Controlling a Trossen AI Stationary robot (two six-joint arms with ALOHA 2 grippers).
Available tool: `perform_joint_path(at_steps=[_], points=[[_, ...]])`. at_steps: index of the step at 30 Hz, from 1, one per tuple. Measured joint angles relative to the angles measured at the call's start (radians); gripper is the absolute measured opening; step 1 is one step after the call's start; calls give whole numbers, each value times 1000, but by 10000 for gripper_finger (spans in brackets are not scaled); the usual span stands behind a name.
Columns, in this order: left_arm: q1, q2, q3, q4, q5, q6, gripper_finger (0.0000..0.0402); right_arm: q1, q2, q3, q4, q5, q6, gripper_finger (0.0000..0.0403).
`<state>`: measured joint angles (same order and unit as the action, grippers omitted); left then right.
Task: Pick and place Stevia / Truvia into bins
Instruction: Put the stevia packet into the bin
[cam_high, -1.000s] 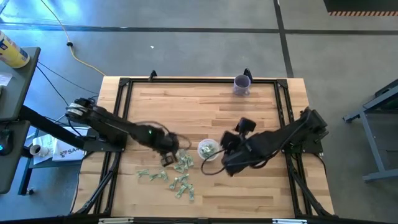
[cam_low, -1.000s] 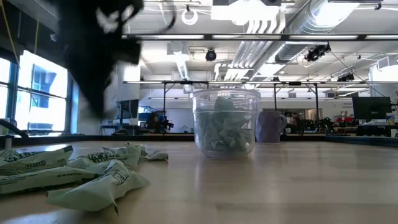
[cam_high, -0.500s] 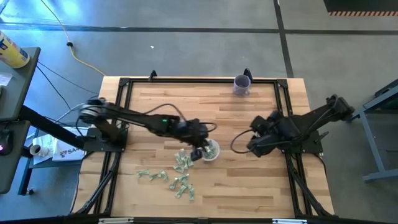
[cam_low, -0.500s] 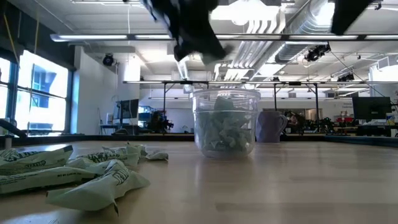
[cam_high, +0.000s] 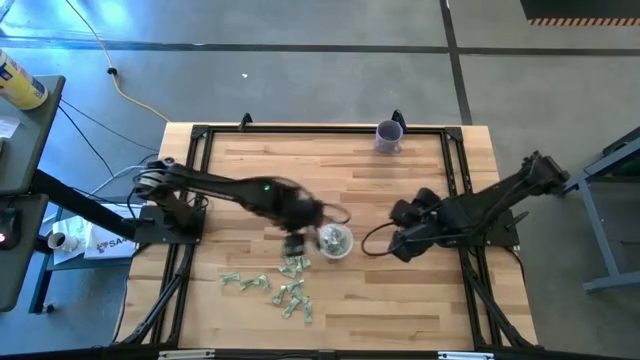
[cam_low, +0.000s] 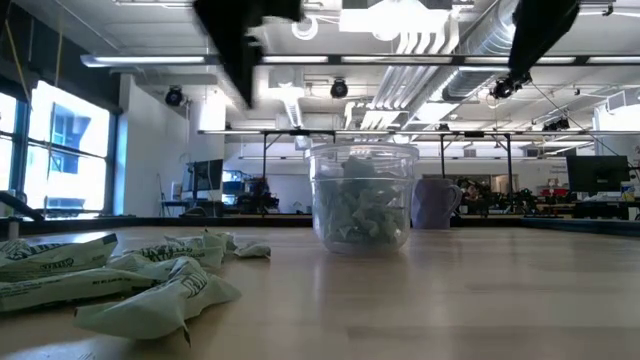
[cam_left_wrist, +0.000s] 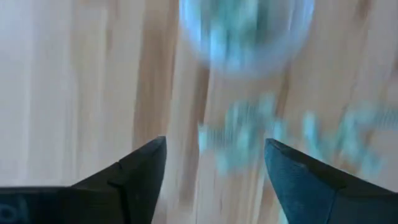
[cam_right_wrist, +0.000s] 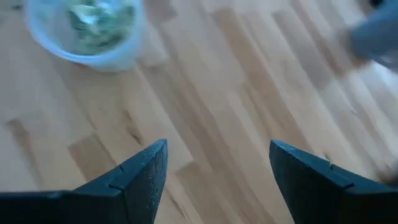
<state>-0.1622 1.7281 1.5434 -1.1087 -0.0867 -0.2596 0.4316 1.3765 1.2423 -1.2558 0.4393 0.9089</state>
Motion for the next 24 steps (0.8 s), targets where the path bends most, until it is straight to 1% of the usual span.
perform_joint_path(at_steps=[2, 4, 7, 11, 14, 18, 21, 24], points=[[-46, -35, -76, -69, -18, -54, 312, -9, 25, 0, 39, -22, -44, 271], [-106, -80, -183, -70, -22, -119, 310, -15, 46, 0, 48, -32, -48, 271], [-213, -175, -333, -5, -11, -238, 295, -11, 69, 0, 53, -51, -27, 271], [-348, -268, -501, 81, 26, -383, 272, 3, 85, 0, 75, -85, -1, 271], [-444, -310, -592, 110, 48, -456, 264, 11, 85, 0, 102, -108, 38, 271], [-543, -316, -680, 118, 60, -508, 262, 24, 85, 0, 140, -113, 80, 271], [-596, -315, -745, 141, 86, -551, 265, 37, 85, 0, 163, -106, 82, 271], [-620, -316, -787, 223, 101, -589, 266, 37, 85, 0, 161, -103, 85, 271]])
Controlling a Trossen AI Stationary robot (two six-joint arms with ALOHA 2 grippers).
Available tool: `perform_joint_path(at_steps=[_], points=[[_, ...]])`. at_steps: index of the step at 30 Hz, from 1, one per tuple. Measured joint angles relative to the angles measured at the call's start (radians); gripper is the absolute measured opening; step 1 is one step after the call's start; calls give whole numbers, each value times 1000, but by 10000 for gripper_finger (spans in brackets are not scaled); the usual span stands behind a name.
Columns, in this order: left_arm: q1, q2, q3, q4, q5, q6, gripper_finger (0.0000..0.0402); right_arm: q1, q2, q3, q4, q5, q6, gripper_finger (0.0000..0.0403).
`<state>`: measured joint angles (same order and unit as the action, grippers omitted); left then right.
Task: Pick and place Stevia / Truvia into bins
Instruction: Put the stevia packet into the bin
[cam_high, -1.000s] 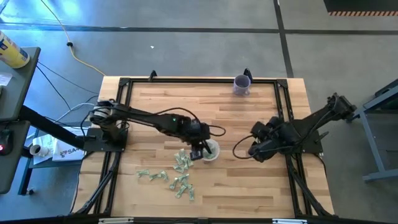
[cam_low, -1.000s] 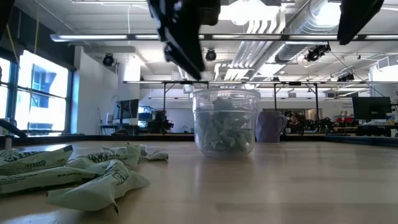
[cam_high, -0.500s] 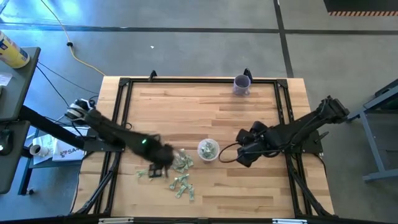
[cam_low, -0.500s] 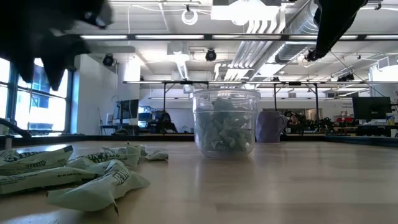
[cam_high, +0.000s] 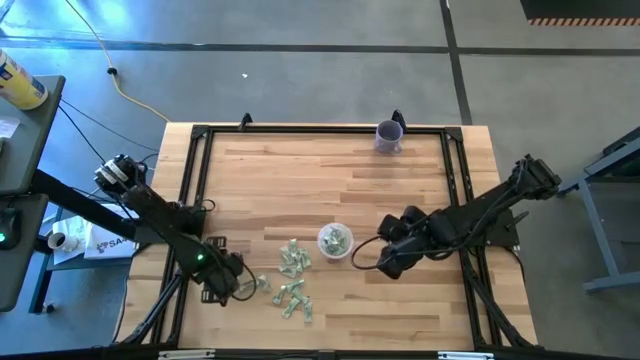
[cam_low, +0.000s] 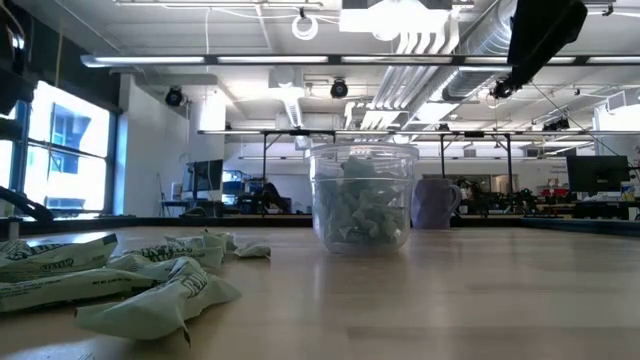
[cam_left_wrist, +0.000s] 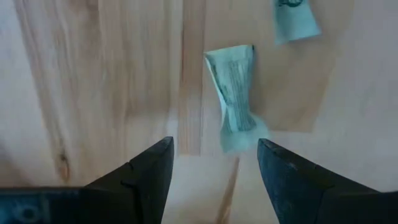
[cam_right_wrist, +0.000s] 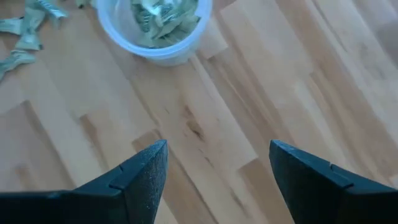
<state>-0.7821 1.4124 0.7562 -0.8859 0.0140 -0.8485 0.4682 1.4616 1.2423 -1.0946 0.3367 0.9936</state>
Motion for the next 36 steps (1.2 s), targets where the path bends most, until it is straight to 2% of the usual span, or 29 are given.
perform_joint_path(at_steps=[7, 14, 17, 21, 24, 25, 30, 36], points=[[3, 0, -32, 129, -29, -2, 259, -3, 0, 0, -2, 6, -3, 271], [3, -3, -129, 202, -67, -54, 252, -3, 0, 0, -8, 9, -6, 271], [3, -4, -145, 206, -92, -54, 216, -3, 0, 0, -24, 22, -6, 271], [14, -3, -147, 222, -172, -9, 127, -3, 0, 0, -59, 51, -7, 271], [80, -2, -150, 253, -233, 27, 43, -3, 0, 0, -86, 69, -7, 271], [108, -2, -150, 263, -243, 40, 26, -3, 0, 0, -93, 73, -7, 271], [285, -24, -130, 302, -290, 162, 36, -3, 0, 0, -114, 64, -2, 271], [522, -86, 45, 374, -292, 434, 23, -3, 0, 0, -118, 55, 0, 271]])
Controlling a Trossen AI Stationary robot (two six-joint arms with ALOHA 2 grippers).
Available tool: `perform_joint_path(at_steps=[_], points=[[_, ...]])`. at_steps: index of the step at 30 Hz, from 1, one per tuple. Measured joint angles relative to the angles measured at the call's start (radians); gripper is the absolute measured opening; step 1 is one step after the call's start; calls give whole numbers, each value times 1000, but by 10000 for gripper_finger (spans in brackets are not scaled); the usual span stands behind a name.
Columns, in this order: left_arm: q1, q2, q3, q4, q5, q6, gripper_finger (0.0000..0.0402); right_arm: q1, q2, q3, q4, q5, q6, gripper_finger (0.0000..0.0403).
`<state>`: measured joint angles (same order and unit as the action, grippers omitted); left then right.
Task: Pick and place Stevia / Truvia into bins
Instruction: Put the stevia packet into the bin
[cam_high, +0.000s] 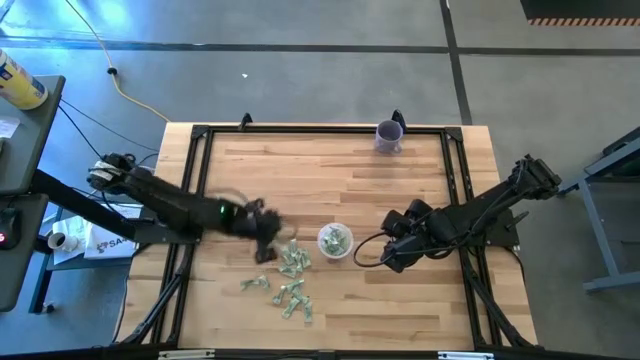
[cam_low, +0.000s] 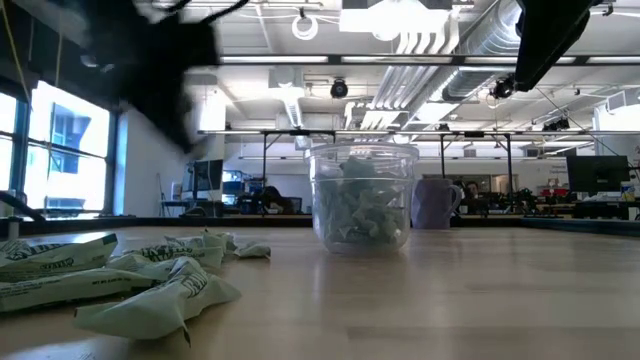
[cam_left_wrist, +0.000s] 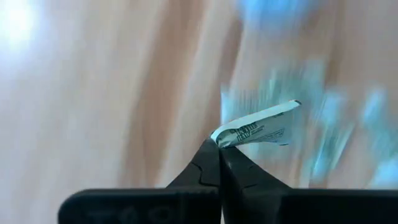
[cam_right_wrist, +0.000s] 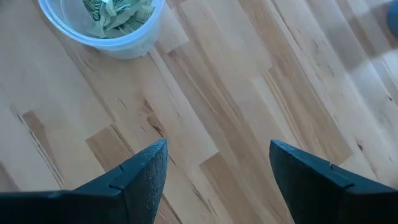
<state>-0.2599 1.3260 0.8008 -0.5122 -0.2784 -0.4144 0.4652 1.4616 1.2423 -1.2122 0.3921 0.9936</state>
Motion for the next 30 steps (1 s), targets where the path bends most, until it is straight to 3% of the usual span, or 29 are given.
perform_joint_path(at_steps=[7, 13, 16, 21, 27, 30], points=[[152, 19, 211, 243, 198, 198, 23, 0, 0, 0, -12, -4, 1, 271], [177, 206, 288, 325, 264, 227, 25, 0, 0, 0, -24, 41, 1, 271], [162, 317, 324, 335, 270, 227, 46, 0, 1, 0, -35, 44, 1, 271], [161, 402, 383, 231, 263, 227, 123, 7, 1, -1, -61, 37, 10, 271], [175, 382, 541, -79, 249, 227, 211, 8, 0, -1, -85, 36, 23, 271], [176, 357, 620, -191, 269, 256, 235, 8, 0, -1, -87, 39, 22, 271]])
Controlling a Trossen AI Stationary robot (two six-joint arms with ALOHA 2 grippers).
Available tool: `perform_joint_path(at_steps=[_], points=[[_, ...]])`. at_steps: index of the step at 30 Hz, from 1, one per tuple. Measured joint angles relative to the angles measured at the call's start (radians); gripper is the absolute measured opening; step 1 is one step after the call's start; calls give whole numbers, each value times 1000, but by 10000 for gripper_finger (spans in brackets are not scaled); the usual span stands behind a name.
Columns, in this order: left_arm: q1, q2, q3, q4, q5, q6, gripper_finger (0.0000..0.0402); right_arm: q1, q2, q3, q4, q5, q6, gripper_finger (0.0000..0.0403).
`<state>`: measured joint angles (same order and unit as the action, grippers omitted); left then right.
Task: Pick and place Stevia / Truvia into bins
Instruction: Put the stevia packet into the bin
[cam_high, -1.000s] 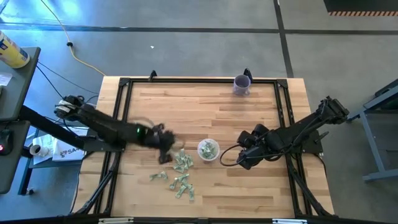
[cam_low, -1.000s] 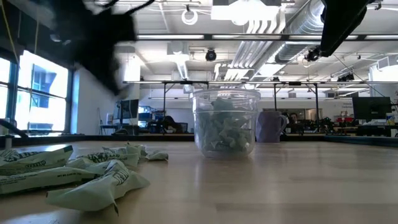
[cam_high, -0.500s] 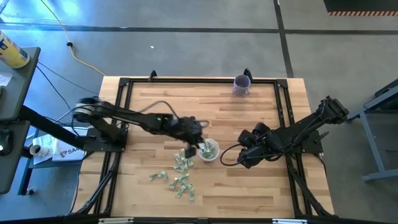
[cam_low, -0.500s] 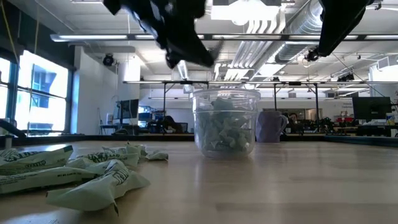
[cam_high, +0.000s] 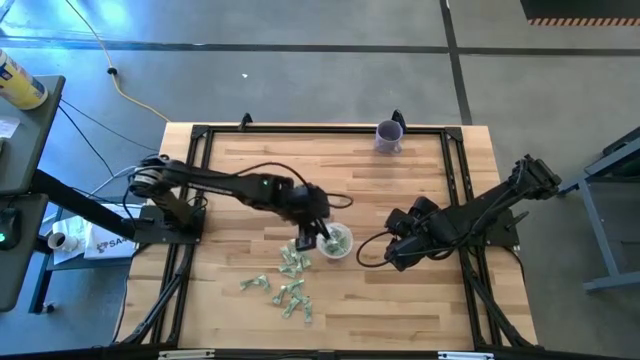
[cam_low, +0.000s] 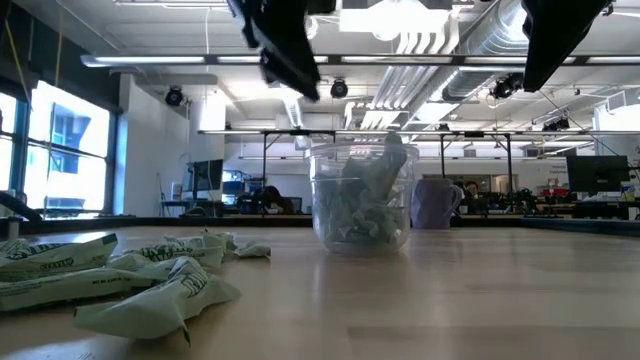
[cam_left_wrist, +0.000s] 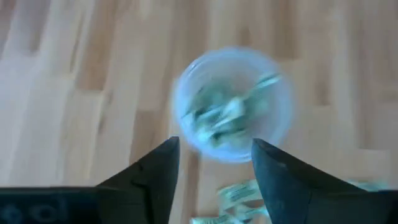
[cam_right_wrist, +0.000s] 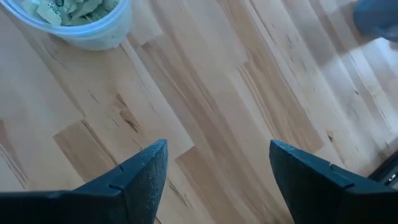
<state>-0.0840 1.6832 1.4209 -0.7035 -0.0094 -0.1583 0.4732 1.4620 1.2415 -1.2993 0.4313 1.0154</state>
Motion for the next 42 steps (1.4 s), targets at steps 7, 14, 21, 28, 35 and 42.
perform_joint_path(at_steps=[7, 14, 21, 28, 35, 42], points=[[-3, 54, 19, 171, 162, 73, 198, -2, 0, 0, -3, 15, -2, 271], [-1, 203, 18, 294, 164, 48, 111, 0, 0, 0, -3, 3, 32, 271], [-2, 264, 15, 259, 176, 23, 69, 10, -1, 0, -9, -4, 54, 271], [-1, 197, 64, 197, 90, 25, 60, 12, -1, -1, -22, 6, 54, 271], [-3, 41, 113, -259, -9, 59, 60, 12, -1, -1, -29, 5, 51, 271], [-116, -196, -113, -519, -72, -18, 60, 10, -1, -1, -24, 15, 50, 271]])
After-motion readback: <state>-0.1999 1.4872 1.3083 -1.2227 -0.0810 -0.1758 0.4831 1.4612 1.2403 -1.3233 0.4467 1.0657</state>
